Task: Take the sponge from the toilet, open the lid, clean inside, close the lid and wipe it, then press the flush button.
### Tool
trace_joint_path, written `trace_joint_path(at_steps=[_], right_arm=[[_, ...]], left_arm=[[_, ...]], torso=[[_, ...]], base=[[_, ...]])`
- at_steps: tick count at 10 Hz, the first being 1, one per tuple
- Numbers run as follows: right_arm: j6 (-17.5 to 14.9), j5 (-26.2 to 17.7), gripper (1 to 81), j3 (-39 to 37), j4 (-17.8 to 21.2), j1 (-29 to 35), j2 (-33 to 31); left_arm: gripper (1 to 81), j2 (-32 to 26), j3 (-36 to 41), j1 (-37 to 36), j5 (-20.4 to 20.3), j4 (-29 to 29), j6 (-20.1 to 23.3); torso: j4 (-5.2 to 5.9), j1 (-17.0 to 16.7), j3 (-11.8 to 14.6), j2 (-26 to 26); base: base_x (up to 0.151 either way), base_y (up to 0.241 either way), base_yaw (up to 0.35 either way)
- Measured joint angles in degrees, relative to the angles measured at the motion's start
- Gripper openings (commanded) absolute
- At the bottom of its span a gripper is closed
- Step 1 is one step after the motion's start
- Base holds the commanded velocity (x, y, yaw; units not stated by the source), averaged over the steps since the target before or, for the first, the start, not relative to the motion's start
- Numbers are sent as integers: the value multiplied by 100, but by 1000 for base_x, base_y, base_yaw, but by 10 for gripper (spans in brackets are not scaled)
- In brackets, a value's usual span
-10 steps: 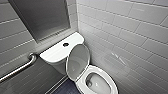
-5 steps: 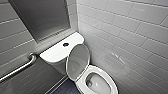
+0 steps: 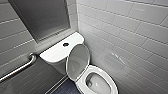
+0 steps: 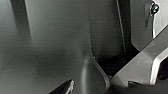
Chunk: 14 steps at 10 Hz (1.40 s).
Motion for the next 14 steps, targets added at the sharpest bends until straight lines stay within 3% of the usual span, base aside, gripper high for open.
trace_joint_path(at_steps=[3, 6, 10, 14], right_arm=[[-154, 77, 10, 978, 20, 694, -544], [-215, 133, 10, 1303, 20, 1808, -808], [-232, -424, 10, 1403, 18, 3113, -686], [-116, -968, 10, 1243, 20, 4031, -267]], left_arm=[[811, 13, -140, 98, -95, 0, 16], [811, 283, -562, 94, -110, 0, 27], [811, 579, -897, 94, -156, 0, 27], [811, 606, -953, 95, -154, 0, 27]], torso=[[0, 0, 0, 0], [0, 0, 0, 0], [0, 0, -2, 0], [0, 0, -6, 2]], base=[[0, 0, 0], [0, 0, 0], [0, 0, 0], [0, 0, 0]])
